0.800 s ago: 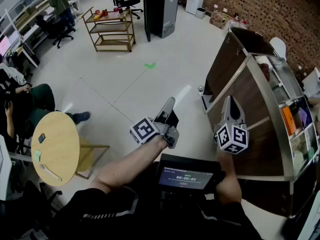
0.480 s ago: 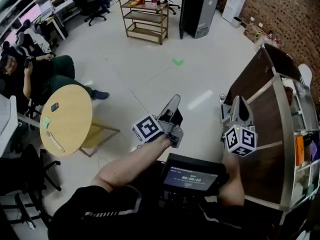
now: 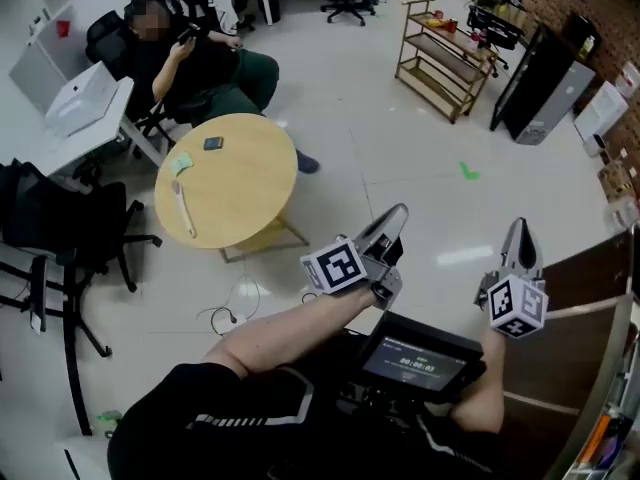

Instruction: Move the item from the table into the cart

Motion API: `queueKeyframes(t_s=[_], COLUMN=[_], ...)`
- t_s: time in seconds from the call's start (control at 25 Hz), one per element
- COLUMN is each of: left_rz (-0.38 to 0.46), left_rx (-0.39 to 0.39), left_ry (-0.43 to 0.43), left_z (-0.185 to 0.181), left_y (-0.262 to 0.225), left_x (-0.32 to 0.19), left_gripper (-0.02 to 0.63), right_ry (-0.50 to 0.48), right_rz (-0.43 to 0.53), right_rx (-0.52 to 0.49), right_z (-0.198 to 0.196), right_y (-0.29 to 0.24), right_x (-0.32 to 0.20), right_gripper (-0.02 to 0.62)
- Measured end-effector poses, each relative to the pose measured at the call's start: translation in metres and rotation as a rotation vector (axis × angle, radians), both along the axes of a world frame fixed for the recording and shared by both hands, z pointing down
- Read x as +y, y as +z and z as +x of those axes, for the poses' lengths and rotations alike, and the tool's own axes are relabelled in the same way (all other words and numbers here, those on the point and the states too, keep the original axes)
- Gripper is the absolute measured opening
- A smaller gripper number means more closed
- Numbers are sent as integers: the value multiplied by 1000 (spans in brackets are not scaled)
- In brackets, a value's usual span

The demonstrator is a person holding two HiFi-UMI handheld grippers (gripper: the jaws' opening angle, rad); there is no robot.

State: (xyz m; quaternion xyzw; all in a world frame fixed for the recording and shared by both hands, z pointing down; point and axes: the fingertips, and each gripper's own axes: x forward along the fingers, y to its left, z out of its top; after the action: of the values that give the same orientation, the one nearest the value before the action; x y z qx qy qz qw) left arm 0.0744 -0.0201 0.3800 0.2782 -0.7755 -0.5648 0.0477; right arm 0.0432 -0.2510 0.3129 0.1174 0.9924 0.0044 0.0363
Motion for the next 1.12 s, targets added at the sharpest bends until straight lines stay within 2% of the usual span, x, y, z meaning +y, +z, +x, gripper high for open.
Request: queueKeyframes(t_s=[0.24,0.36,0.44,0.56,0.76,0.92,1.04,1.12], left_rz=[8,20,-7,-73,-155,-187,-277,-354], left_rx=[-55,-67,-86,-99,-66,-3,32,88], left_ry=[-166,-260,-325,-433,-646,-824,-942,-1010], left_z=[-45,-54,-58,-63,-79,-91,-101,-104], left_y=[-6,-12,-17,-17,-9,0,-2,2], left_x=[205,291,337,393,466,524,559,583], left_gripper=[0,0,0,0,0,0,0,0], right_ry=[-163,-283,-359,-488,-711,-880,-1009,-1099], right_rz=[8,11,13,25,30,30,56,59], right_rx=[7,2,10,17,28,35,31,48], right_z=[-85,-112,-128,-152,-207,-252,-284,-295], right_y=[4,6,7,11,18,19,18,26], right_x=[208,306,364,439,539,621,682,722], right_gripper=[3,3,3,3,3,3,3,3])
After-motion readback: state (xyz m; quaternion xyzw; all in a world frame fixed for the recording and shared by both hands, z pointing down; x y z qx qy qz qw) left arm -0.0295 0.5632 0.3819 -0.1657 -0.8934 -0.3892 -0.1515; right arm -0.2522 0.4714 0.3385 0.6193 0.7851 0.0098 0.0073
